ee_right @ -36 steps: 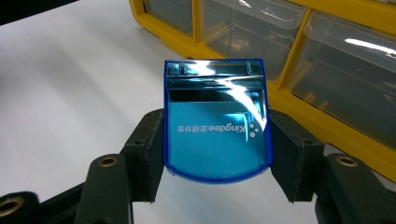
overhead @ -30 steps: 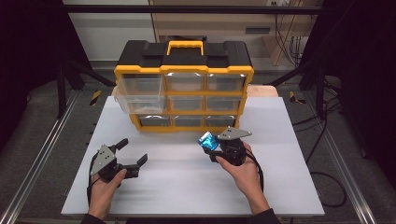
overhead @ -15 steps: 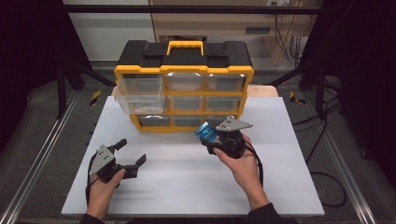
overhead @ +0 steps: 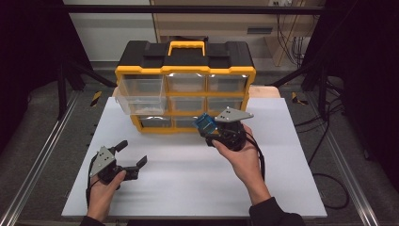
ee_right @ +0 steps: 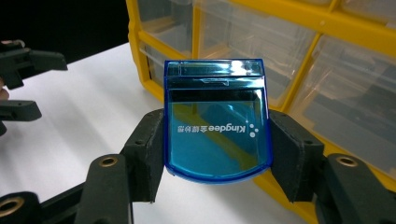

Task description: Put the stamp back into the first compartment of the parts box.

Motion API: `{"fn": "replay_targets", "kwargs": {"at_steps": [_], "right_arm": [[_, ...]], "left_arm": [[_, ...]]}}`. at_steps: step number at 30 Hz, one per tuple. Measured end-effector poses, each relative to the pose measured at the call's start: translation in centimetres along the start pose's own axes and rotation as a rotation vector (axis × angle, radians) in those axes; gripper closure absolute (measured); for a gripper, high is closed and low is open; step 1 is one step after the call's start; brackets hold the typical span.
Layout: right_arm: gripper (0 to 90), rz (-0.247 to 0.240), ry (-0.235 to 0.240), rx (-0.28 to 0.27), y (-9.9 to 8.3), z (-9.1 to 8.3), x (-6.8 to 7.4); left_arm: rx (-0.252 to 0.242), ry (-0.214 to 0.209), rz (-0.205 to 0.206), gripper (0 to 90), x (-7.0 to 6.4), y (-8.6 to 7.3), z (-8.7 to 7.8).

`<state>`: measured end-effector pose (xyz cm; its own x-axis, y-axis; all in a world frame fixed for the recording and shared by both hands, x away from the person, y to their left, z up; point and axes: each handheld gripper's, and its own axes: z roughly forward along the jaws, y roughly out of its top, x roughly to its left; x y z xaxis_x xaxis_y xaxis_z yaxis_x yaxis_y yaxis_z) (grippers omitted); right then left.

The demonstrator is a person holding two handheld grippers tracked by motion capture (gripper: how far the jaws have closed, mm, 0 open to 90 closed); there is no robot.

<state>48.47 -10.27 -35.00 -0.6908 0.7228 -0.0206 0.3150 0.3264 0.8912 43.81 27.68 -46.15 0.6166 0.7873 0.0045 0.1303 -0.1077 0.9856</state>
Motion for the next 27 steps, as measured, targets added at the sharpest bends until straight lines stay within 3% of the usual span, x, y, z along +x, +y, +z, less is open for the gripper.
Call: {"fn": "replay_targets", "kwargs": {"at_steps": [10,11,27], "right_arm": [[42.1,-0.015,0.006,-0.026,1.9,-0.3,0.0],[42.1,-0.013,0.007,-0.026,2.1,-0.3,0.0],[42.2,-0.012,0.036,-0.077,4.3,-0.5,0.6]], "left_arm": [[-0.008,0.003,-0.014,2.7,0.3,0.0,-0.1],[-0.013,-0.004,-0.033,2.7,0.3,0.0,0.0],[-0.018,0.006,-0.038,2.7,0.5,0.0,-0.2]]}}
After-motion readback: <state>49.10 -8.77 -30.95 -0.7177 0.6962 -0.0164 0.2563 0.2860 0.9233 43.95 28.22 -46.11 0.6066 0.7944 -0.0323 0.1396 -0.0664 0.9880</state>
